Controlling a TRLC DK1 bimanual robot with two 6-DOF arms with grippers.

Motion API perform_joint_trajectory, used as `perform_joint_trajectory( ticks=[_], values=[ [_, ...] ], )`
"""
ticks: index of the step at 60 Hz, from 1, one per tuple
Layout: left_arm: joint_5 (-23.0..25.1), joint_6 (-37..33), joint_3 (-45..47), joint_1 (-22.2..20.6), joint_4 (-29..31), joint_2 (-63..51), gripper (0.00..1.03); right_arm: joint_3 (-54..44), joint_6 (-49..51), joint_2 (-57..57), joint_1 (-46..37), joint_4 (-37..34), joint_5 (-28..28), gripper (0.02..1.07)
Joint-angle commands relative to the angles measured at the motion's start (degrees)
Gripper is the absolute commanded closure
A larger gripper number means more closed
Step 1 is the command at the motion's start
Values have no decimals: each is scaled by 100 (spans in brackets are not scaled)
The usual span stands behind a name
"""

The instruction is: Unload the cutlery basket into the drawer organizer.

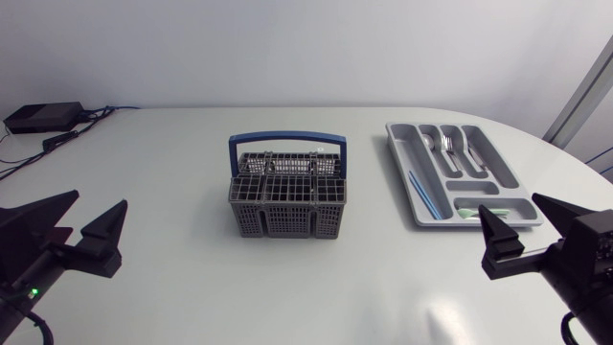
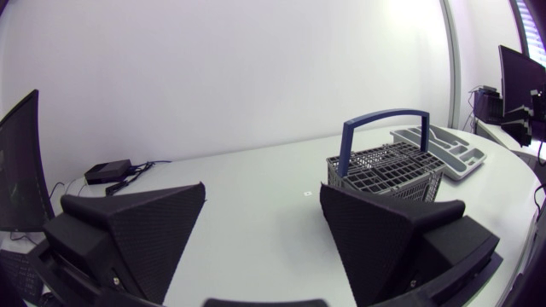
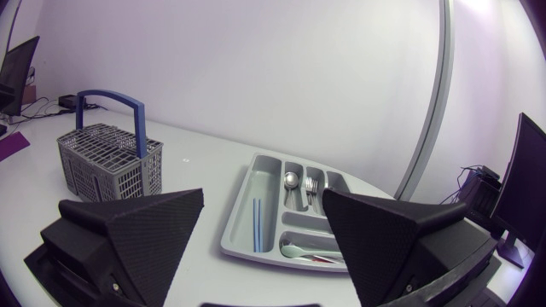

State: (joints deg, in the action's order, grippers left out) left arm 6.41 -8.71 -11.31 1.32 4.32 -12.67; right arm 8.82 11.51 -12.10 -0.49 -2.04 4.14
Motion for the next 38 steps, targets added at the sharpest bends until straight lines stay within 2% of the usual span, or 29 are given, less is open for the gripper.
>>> perform_joint_trajectory(
  ticks=[1,22,38],
  values=[
    [-123,290,297,-51,-132,255,5,-257,-379,248,12,108,-111,7],
    [-641,871,1131,-132,-432,1267,5,-882,-1151,1210,49,204,-414,7],
    [-641,871,1131,-132,-432,1267,5,-882,-1151,1210,49,204,-414,7]
  ],
)
